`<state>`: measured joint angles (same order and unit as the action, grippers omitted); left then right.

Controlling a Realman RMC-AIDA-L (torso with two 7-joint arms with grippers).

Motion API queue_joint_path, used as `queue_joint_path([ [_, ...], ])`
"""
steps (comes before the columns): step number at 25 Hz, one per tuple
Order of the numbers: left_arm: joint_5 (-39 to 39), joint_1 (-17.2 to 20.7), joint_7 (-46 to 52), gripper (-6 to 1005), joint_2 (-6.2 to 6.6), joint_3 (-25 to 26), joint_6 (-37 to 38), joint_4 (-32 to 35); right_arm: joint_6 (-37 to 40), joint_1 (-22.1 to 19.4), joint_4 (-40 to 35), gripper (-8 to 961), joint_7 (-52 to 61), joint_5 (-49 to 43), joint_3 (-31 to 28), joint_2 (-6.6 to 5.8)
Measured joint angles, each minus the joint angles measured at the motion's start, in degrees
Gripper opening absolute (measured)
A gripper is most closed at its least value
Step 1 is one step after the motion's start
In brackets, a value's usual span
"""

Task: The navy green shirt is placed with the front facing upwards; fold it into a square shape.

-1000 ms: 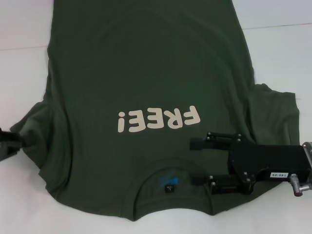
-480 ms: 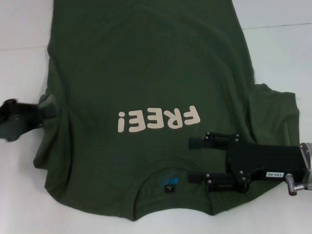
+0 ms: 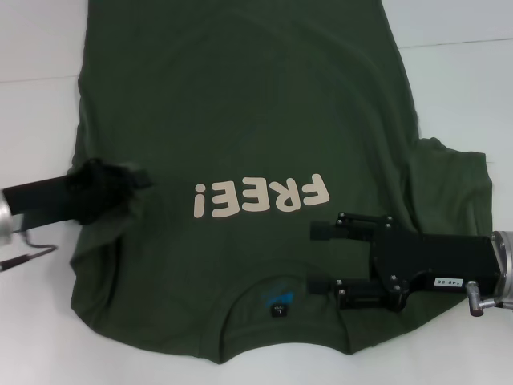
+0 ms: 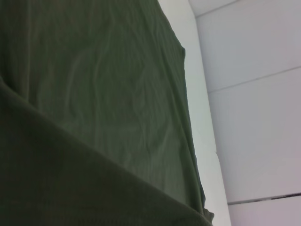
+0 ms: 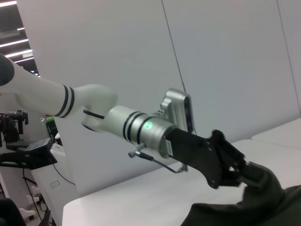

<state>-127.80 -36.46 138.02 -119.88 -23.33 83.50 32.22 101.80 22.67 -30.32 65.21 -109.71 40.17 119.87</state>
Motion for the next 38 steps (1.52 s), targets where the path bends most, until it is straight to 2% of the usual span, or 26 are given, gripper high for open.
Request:
queue_joint_path([
  [1,0.0,-0.4,-0.3,38,-0.54,0.0,-1.1,-0.5,0.0,0.0,0.0,818,0.0,0.0,0.0,0.00],
  [2,0.0,-0.4,-0.3,39,-0.54,0.0,-1.1,-0.5,0.0,0.0,0.0,818,0.0,0.0,0.0,0.00],
  [4,1.2,-1.8,-1.9,39,-1.64,0.0,-4.2,-2.2,0.0,0.0,0.0,818,0.0,0.0,0.0,0.00],
  [9,4.4,-4.2,-4.3,42,-2.50,-0.1,-8.6,-5.2,0.0,0.1,0.9,819,-0.9,0.0,0.0,0.00],
  [17,4.7,-5.9,-5.0,48,-2.89,-4.1,-15.5,-9.0,0.2,-0.3,1.5,819,-1.3,-0.1,0.0,-0.07],
  [23,6.0,-5.2,-6.3,68,-3.67,-5.0,-15.9,-9.2,0.4,-0.4,1.5,818,-1.3,0.0,-0.1,-0.08],
  [29,5.8,-5.4,-6.2,119,-3.53,-5.2,-13.9,-9.0,0.6,-0.4,1.5,818,-1.3,0.0,0.0,-0.03],
  [35,5.6,-4.8,-5.9,289,-3.16,-5.2,-11.4,-7.5,1.0,-0.5,1.5,818,-1.3,0.0,-0.2,0.00],
  [38,5.9,-3.5,-5.1,429,-2.86,-4.8,-8.2,-4.9,1.1,-0.6,1.5,818,-1.3,0.0,-0.2,0.01],
])
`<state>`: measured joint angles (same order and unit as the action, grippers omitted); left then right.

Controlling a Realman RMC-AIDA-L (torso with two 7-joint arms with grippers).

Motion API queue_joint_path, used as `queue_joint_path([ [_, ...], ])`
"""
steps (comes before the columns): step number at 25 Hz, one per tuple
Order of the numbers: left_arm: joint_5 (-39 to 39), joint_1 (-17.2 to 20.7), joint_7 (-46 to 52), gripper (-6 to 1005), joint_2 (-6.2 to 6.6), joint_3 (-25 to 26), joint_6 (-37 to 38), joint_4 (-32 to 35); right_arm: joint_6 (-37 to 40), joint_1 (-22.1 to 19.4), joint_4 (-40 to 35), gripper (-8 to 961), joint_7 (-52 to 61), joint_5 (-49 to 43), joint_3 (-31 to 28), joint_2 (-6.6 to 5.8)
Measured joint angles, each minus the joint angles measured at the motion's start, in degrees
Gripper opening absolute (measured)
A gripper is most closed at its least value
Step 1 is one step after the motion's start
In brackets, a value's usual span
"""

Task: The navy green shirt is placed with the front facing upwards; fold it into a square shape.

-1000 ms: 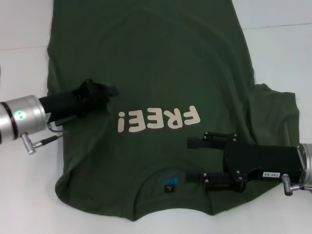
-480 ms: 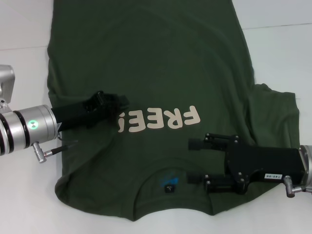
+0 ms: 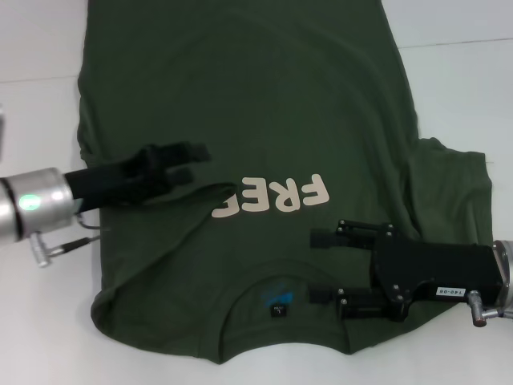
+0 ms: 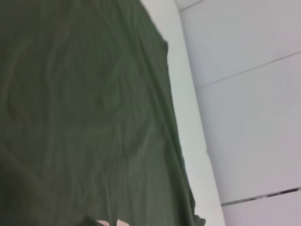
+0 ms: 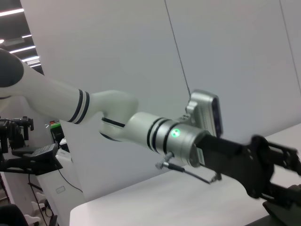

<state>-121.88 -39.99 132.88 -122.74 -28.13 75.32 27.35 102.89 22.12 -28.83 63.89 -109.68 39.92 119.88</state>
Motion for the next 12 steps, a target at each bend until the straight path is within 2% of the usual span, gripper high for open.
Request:
queue_joint_path([
  [4,-0.2,3.7,4.1,601,0.09,0.4,1.5,7.4,0.0,0.0,0.0,818,0.0,0.0,0.0,0.00],
  [8,-1.7,7.4,7.9,757,0.77,0.1,-1.5,11.9,-0.1,0.1,0.0,819,0.0,0.0,-0.2,-0.01],
  [12,-4.6,7.6,9.0,797,0.89,0.2,-3.8,12.1,-0.2,0.4,0.0,819,0.0,0.0,-0.2,-0.01],
])
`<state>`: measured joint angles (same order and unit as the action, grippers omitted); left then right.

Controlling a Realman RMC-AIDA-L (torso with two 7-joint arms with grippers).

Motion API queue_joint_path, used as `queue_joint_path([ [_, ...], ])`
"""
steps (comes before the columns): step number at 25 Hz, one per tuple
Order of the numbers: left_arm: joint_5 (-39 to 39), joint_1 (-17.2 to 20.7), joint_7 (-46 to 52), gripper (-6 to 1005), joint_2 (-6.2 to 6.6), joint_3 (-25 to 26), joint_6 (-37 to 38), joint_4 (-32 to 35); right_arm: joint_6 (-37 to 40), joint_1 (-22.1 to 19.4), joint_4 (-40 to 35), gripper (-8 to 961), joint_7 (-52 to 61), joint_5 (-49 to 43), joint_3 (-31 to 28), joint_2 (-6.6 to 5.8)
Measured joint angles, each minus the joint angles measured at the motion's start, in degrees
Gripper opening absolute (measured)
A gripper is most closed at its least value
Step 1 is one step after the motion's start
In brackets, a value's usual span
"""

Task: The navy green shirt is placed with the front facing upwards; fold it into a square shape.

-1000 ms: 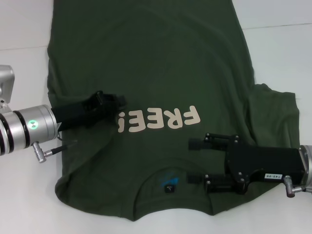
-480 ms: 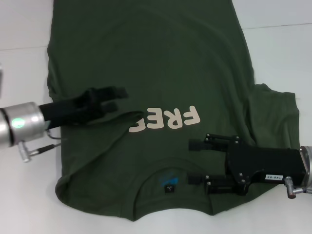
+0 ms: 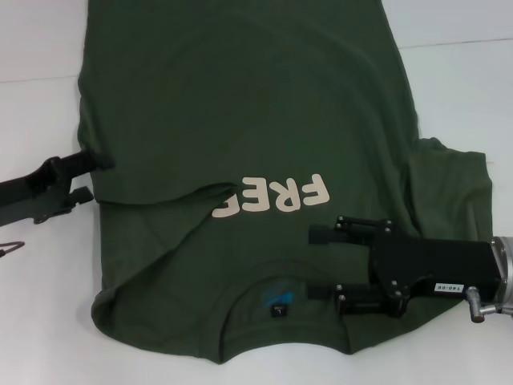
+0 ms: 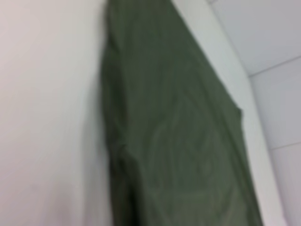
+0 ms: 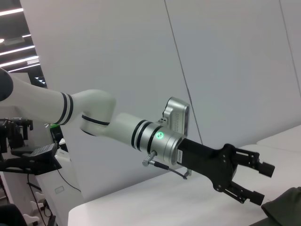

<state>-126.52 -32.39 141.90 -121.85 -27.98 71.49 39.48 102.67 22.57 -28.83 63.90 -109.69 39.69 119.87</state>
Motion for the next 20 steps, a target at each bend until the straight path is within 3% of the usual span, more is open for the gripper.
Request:
queue_joint_path([
  [6,-1.1,-0.2,0.2,856,0.04,-0.5,-1.8,-0.4,0.0,0.1,0.0,819,0.0,0.0,0.0,0.00],
  [20,-1.2,-2.3,0.4,836,0.03,-4.5,-6.8,-4.2,-0.2,-0.4,0.0,819,0.0,0.0,-0.1,-0.09],
])
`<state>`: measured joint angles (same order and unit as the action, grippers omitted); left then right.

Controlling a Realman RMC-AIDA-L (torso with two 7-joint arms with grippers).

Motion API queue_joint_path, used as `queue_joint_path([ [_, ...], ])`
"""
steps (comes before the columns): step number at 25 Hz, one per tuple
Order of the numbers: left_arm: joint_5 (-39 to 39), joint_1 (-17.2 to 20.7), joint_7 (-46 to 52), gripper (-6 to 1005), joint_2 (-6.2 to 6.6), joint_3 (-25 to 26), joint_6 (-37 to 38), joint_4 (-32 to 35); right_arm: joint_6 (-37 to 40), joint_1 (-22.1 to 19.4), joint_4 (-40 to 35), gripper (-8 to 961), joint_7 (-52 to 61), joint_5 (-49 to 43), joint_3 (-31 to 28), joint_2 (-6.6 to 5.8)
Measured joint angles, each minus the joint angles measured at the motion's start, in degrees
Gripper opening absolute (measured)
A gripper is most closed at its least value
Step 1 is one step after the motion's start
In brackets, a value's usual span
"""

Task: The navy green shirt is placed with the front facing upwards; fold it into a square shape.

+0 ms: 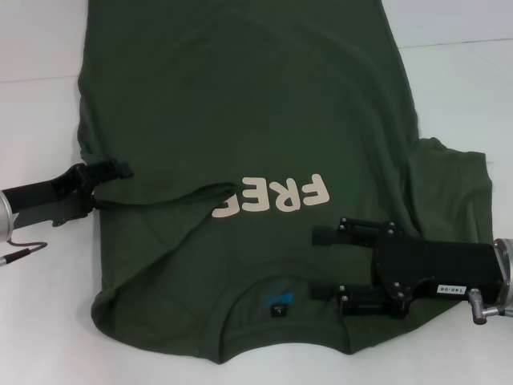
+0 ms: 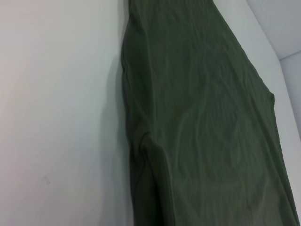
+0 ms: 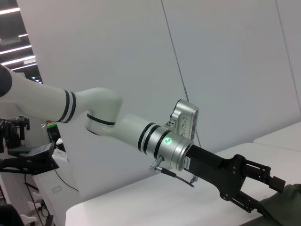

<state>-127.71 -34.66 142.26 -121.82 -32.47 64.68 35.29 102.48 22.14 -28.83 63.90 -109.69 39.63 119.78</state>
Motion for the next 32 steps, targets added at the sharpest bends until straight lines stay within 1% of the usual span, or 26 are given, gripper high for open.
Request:
queue_joint_path([
  [5,0.0,-0.2,0.2,770,0.04,0.0,0.0,0.0,0.1,-0.2,0.0,818,0.0,0.0,0.0,0.00],
  [11,-1.4,-0.5,0.4,653,0.56,-0.5,0.1,-0.2,0.3,-0.2,0.0,818,0.0,0.0,-0.1,-0.07],
  [16,-1.6,-0.5,0.4,555,0.60,-0.6,-0.2,-0.6,0.4,-0.2,0.0,818,0.0,0.0,-0.1,-0.09],
  [22,-0.9,-0.7,0.1,310,0.62,-0.4,1.4,-0.6,0.4,-0.3,0.0,818,0.0,0.0,-0.1,-0.09],
  [25,0.8,-1.3,-0.3,82,0.72,-0.3,2.1,-0.6,0.4,-0.3,0.0,818,0.0,0.0,-0.1,-0.09],
  [29,3.2,-2.7,-1.4,16,0.79,-0.4,1.5,-1.4,0.4,-0.3,0.0,819,0.0,0.0,-0.1,-0.02],
  [32,4.0,-3.8,-1.9,15,0.80,-0.5,-0.1,-3.3,0.3,-0.3,0.1,819,0.0,-0.1,0.0,-0.01],
])
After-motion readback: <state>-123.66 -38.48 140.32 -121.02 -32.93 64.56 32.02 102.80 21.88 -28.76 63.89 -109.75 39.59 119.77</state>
